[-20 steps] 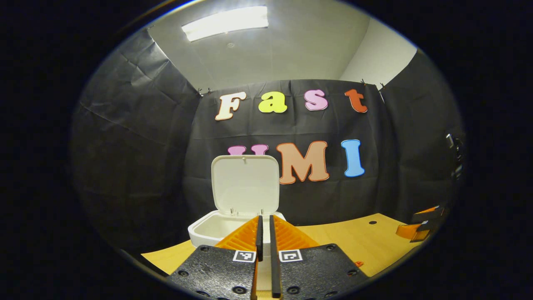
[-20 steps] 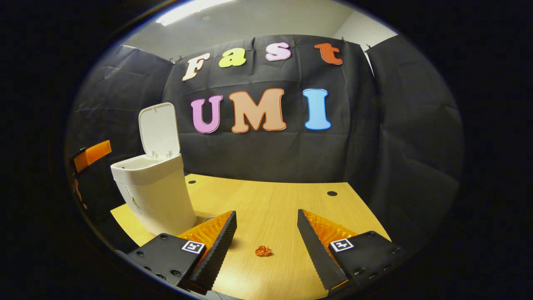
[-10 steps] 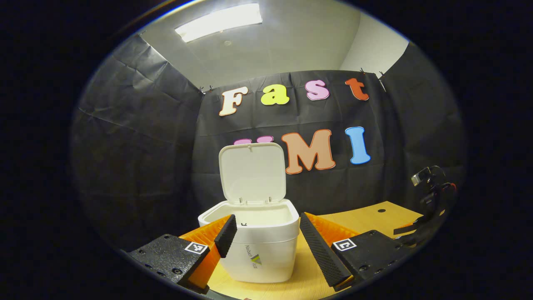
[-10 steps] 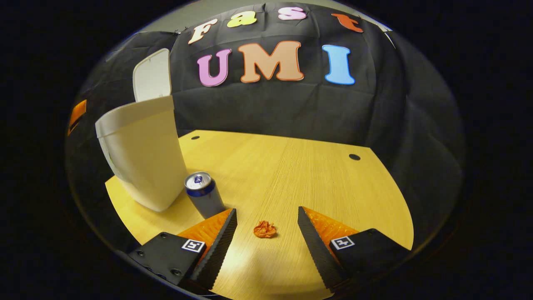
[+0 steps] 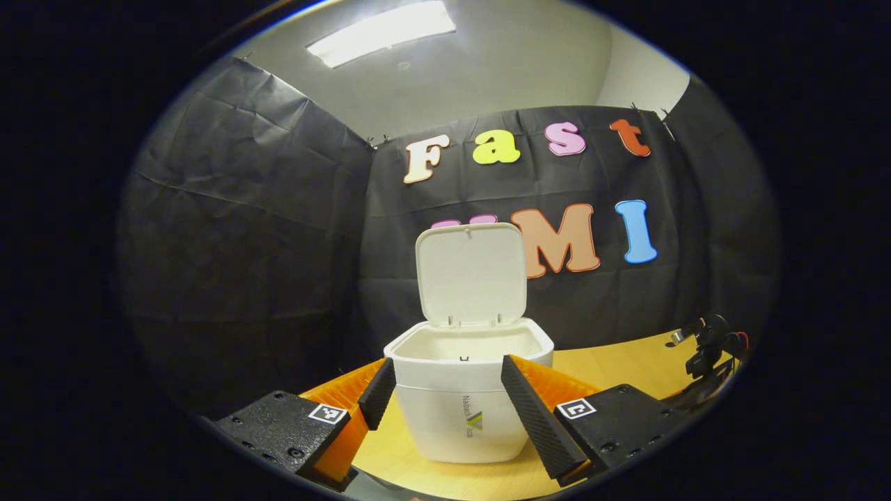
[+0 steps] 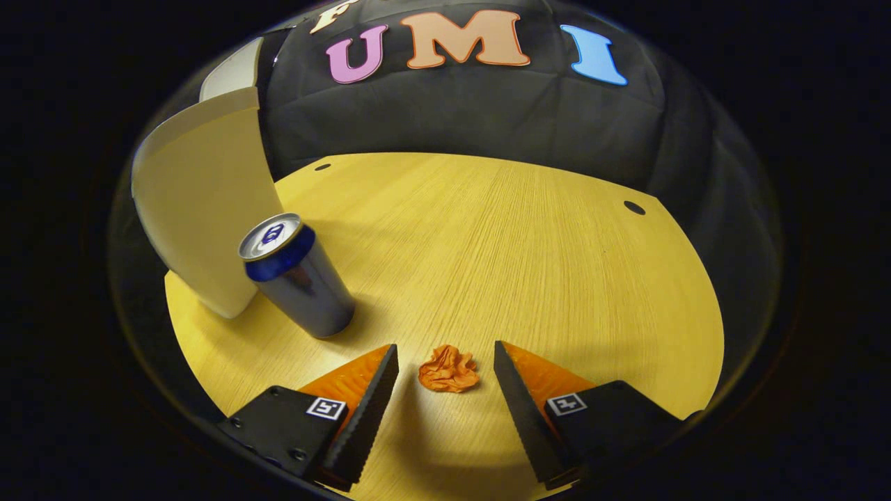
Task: Press the lid of the desktop garbage bin to open it, pick up the crumpled paper on the desktop and throw it into the bin, then pick up the pop can on the desktop and drop it into the bin, and finally close the garbage bin lid.
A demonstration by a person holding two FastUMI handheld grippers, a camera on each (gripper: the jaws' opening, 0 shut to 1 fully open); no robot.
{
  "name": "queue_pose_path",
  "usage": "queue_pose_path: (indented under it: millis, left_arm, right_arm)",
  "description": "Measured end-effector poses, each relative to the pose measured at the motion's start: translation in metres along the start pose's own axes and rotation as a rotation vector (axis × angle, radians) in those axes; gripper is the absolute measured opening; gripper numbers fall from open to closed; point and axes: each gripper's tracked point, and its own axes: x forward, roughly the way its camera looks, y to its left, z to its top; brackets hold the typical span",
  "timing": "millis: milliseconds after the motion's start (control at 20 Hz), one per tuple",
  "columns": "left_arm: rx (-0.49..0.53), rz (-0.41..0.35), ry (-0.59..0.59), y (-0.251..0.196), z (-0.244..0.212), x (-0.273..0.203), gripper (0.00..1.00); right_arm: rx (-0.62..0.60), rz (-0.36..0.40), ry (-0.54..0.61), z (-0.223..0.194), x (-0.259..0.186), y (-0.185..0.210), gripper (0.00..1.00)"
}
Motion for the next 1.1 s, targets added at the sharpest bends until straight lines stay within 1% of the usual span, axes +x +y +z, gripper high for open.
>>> queue_pose_path:
  millis: [50,100,150,200,350,500,550,600,650,700,800,850,950,1100]
  left_arm:
    - [0.003,0.011,0.003,0.004,-0.001,-0.001,0.93]
    - [0.007,0.021,0.003,0.008,-0.002,-0.001,0.93]
    - [0.01,0.031,0.002,0.011,-0.001,0.0,0.93]
    - [0.012,0.04,0.001,0.014,-0.001,0.001,0.93]
    - [0.007,0.059,0.011,0.021,-0.006,0.002,0.93]
    - [-0.001,0.065,0.013,0.023,-0.008,0.004,0.93]
    - [-0.002,0.064,0.011,0.023,-0.007,0.006,0.93]
    - [-0.002,0.062,0.01,0.022,-0.007,0.006,0.93]
    - [-0.002,0.06,0.008,0.022,-0.007,0.006,0.93]
    - [-0.003,0.056,0.007,0.021,-0.007,0.006,0.93]
    - [-0.006,0.048,0.005,0.018,-0.007,0.007,0.93]
    - [-0.007,0.043,0.005,0.017,-0.008,0.007,0.93]
    - [-0.007,0.033,0.005,0.014,-0.008,0.01,0.93]
    - [-0.014,0.013,0.008,0.008,-0.009,0.013,0.93]
  right_arm:
    - [-0.009,-0.006,0.003,0.0,0.004,-0.001,0.88]
    - [-0.02,-0.011,0.008,-0.001,0.005,-0.002,0.78]
    - [-0.028,-0.009,0.013,0.0,0.008,0.0,0.71]
    - [-0.036,-0.007,0.019,0.0,0.008,0.002,0.58]
    - [-0.051,-0.017,0.033,-0.002,0.008,0.004,0.51]
    - [-0.07,-0.038,0.034,-0.001,0.006,0.01,0.33]
    - [-0.077,-0.037,0.039,0.001,0.004,0.01,0.3]
    - [-0.082,-0.034,0.043,0.003,0.005,0.01,0.23]
    - [-0.083,-0.03,0.043,0.004,0.005,0.01,0.25]
    - [-0.078,-0.025,0.046,0.005,0.003,0.01,0.21]
    - [-0.075,-0.021,0.039,0.011,0.001,0.009,0.18]
    - [-0.081,-0.023,0.03,0.016,-0.004,0.008,0.13]
    - [-0.106,-0.037,-0.006,0.029,-0.012,0.006,0.12]
    - [-0.095,-0.027,-0.078,0.057,-0.031,0.009,0.13]
